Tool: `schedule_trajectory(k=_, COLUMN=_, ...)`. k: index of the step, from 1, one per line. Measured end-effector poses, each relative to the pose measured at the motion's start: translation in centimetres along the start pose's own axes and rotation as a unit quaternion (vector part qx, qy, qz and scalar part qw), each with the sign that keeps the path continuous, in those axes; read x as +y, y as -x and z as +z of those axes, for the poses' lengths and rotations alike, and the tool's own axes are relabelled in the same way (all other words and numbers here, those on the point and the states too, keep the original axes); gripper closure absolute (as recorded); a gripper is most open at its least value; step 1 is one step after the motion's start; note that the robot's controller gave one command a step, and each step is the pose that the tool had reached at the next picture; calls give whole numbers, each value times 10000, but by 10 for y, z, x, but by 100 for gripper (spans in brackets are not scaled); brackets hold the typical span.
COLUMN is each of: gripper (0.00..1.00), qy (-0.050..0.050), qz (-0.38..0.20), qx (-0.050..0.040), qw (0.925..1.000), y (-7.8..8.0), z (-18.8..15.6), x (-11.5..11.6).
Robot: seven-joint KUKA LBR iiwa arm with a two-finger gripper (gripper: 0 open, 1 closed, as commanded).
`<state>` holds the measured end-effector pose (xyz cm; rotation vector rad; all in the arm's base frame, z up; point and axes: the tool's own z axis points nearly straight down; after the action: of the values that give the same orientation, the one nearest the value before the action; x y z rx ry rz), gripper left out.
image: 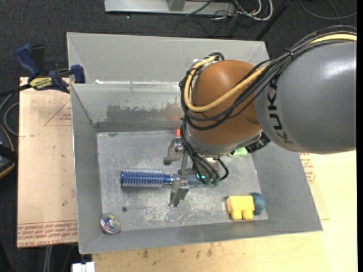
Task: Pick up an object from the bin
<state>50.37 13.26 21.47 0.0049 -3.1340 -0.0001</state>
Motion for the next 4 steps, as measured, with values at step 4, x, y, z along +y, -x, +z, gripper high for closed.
schedule_trajectory(k=4, gripper=0, qy=12, qz=33, qx=-49, qw=10000, y=69, z=136, x=14)
